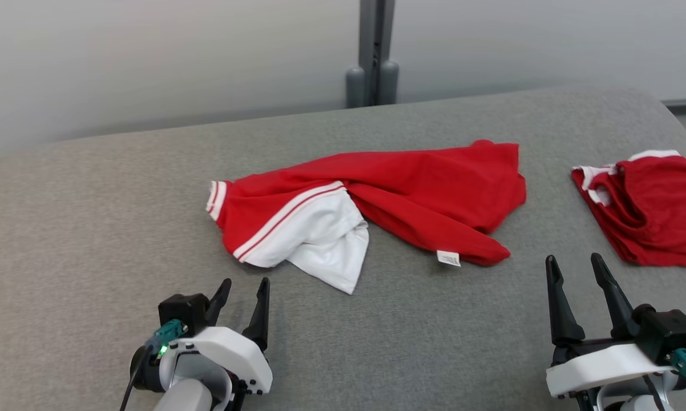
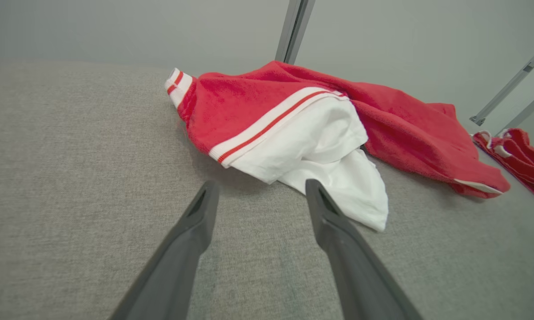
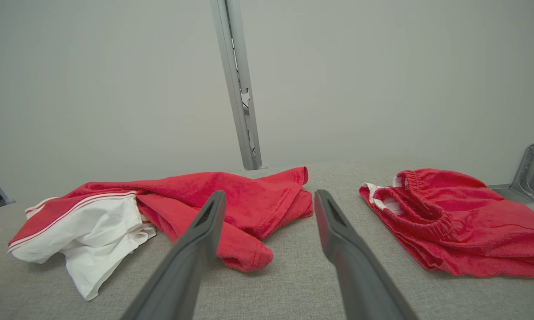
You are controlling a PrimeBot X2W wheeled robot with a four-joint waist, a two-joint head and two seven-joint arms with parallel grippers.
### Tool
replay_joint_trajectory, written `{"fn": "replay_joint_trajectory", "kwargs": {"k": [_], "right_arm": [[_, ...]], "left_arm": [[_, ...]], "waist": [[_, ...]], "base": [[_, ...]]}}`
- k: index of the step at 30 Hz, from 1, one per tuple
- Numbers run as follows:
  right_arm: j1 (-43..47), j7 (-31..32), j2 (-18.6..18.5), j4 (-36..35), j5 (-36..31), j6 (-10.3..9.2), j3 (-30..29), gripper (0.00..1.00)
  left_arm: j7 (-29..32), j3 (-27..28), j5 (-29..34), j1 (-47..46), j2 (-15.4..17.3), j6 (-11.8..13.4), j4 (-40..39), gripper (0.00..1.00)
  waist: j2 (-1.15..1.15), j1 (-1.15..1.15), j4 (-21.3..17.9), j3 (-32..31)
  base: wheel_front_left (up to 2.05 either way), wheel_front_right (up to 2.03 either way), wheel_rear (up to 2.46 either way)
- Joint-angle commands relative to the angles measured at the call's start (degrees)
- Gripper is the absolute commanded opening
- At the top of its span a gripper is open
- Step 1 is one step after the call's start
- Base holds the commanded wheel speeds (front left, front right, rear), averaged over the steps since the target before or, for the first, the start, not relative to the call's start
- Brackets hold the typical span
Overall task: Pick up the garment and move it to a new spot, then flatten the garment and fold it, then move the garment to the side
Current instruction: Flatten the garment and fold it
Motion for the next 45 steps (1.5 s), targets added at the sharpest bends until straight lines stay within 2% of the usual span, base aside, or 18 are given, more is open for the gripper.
{"fn": "replay_joint_trajectory", "kwargs": {"k": [1, 7, 13, 22, 23, 24, 25, 26, 27, 31, 35, 41, 45], "right_arm": [[-0.6, -0.4, -0.3, -0.1, -0.2, 0.03, -0.2, 1.00], [-1.9, -0.5, -0.3, 0.0, 0.2, 0.02, -0.5, 1.00], [-2.4, -0.6, -0.3, 0.2, 0.4, 0.02, -0.7, 1.00], [-2.7, -0.6, -0.3, -0.2, 0.7, 0.03, -1.1, 1.00], [-2.6, -0.6, -0.3, -0.2, 0.8, 0.02, -1.0, 1.00], [-2.6, -0.6, -0.3, -0.2, 0.9, 0.02, -0.9, 1.00], [-2.7, -0.6, -0.3, -0.2, 1.0, 0.02, -0.7, 1.00], [-2.7, -0.6, -0.3, -0.2, 1.0, 0.02, -0.7, 1.00], [-2.9, -0.6, -0.3, -0.2, 1.1, 0.02, -0.6, 1.00], [-2.9, -0.6, -0.3, -0.2, 1.0, 0.02, -0.7, 1.00], [-1.9, -0.6, -0.3, -0.1, 0.7, 0.02, -1.7, 1.00], [-0.8, -0.5, -0.3, -0.1, 0.4, 0.02, -2.5, 1.00], [-0.2, -0.5, -0.3, 0.1, 0.5, 0.02, -2.4, 1.00]], "left_arm": [[0.2, 0.0, -0.5, -1.3, 0.3, -0.3, 0.9, 1.00], [-0.2, -1.0, -2.1, -6.1, 0.3, 0.0, 8.0, 1.00], [-2.3, -0.5, -4.3, -8.9, 0.3, 0.2, 11.8, 1.00], [-4.3, -1.0, -6.4, -10.2, 0.3, -0.5, 9.9, 0.98], [-4.4, -1.2, -6.6, -10.0, 0.3, -0.4, 9.5, 0.82], [-4.4, -1.4, -6.8, -9.8, 0.3, -0.2, 9.2, 0.47], [-4.5, -1.4, -6.8, -9.6, 0.3, 0.0, 9.0, 0.33], [-4.5, -1.4, -6.8, -9.6, 0.3, 0.0, 9.0, 0.33], [-4.5, -1.0, -6.3, -9.7, 0.3, 0.5, 8.6, 0.00], [-4.5, 0.3, -4.9, -9.9, 0.3, 1.1, 7.4, 0.00], [-4.5, 1.5, -2.3, -8.7, 0.3, 0.6, 3.3, 0.00], [-4.5, 3.3, 0.8, -3.6, 0.9, -0.2, -6.3, 0.00], [-4.0, 2.5, 1.9, 1.3, 2.3, -0.1, -12.2, 0.00]], "waist": [[0.00, 0.00, -2.1, 2.0], [0.00, 0.00, -5.4, 4.4], [0.00, 0.00, -6.7, 5.4], [0.00, 0.00, -6.2, 5.4], [0.00, 0.00, -6.1, 5.4], [0.00, 0.00, -6.0, 5.3], [0.00, 0.00, -5.9, 5.3], [0.00, 0.00, -5.9, 5.3], [0.00, 0.00, -5.9, 5.2], [0.00, 0.00, -5.7, 5.1], [0.00, 0.00, -4.2, 4.4], [0.00, 0.00, -0.3, 2.6], [0.00, 0.00, 2.6, 1.2]], "base": [[0.00, 0.00, 0.00], [0.00, 0.00, 0.00], [0.00, 0.00, 0.00], [0.00, 0.00, 0.00], [0.00, 0.00, 0.00], [0.00, 0.00, 0.00], [0.00, 0.00, 0.00], [0.00, 0.00, 0.00], [0.00, 0.00, 0.00], [0.00, 0.00, 0.00], [0.00, 0.00, 0.00], [0.00, 0.00, 0.00], [0.00, 0.00, 0.00]]}}
